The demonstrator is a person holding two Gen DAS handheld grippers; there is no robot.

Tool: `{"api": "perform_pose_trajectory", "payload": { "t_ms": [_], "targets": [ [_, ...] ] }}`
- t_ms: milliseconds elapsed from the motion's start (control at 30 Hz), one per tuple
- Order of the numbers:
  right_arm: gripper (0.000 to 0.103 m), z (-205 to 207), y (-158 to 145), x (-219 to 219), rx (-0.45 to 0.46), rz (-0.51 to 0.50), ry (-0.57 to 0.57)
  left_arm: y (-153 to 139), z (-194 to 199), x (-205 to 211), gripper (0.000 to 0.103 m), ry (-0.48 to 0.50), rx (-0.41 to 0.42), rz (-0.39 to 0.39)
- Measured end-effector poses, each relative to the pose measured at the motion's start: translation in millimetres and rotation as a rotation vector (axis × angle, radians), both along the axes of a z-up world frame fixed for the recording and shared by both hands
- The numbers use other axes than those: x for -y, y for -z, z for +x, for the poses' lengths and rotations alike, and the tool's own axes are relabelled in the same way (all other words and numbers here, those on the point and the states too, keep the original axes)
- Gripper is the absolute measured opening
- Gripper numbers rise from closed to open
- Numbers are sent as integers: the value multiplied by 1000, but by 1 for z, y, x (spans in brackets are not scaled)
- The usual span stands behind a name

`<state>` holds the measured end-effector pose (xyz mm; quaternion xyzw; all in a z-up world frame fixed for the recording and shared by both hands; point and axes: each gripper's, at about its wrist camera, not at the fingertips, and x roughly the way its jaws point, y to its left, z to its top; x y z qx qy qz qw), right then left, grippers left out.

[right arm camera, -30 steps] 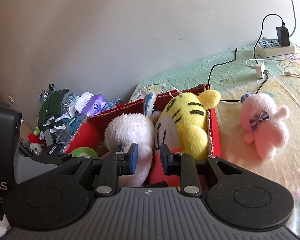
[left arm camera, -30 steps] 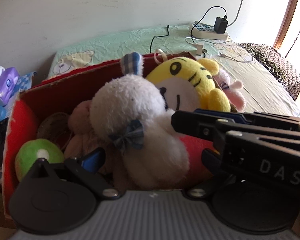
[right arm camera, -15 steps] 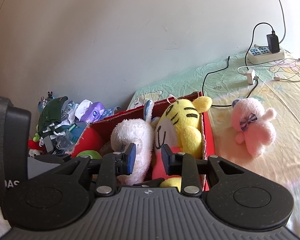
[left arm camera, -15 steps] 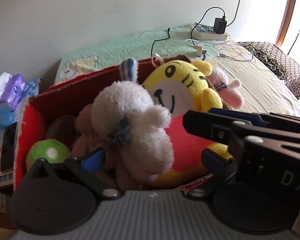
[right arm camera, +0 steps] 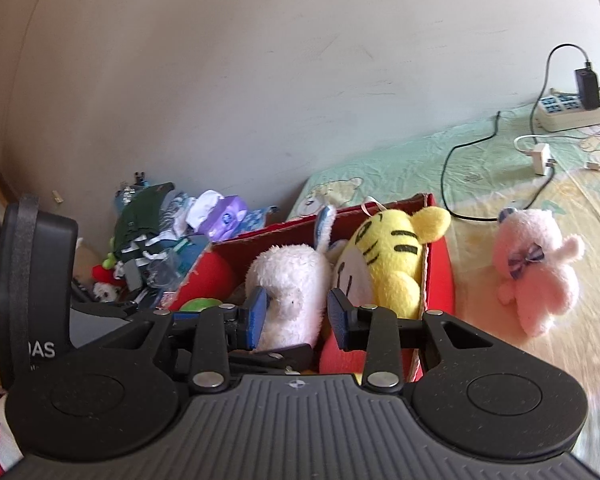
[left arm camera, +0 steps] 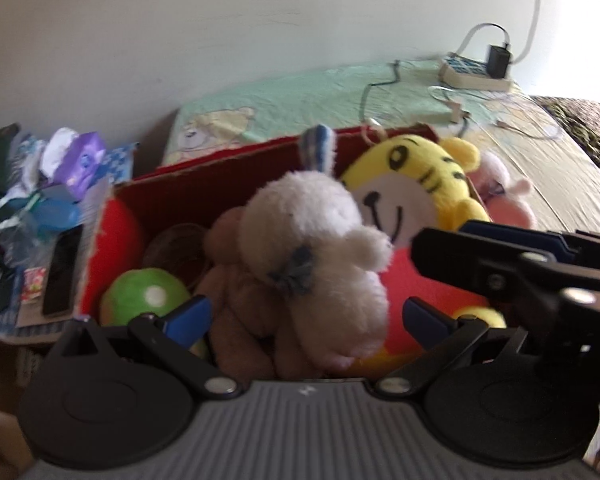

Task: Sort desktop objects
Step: 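Withdraw both grippers from the box toward the pink bunny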

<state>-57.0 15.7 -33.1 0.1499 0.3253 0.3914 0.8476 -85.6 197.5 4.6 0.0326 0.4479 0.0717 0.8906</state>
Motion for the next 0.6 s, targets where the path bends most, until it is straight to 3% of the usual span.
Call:
{"api": "perform_pose_trajectory", "payload": {
  "t_ms": [233,600],
  "targets": [
    [37,18,-2,17,-20,24,-98,-9,-1,13,102,-108,3,20],
    [37,41,-4,59,-53,65,-187,-19,1,58,102,-178,11,28]
  ]
}}
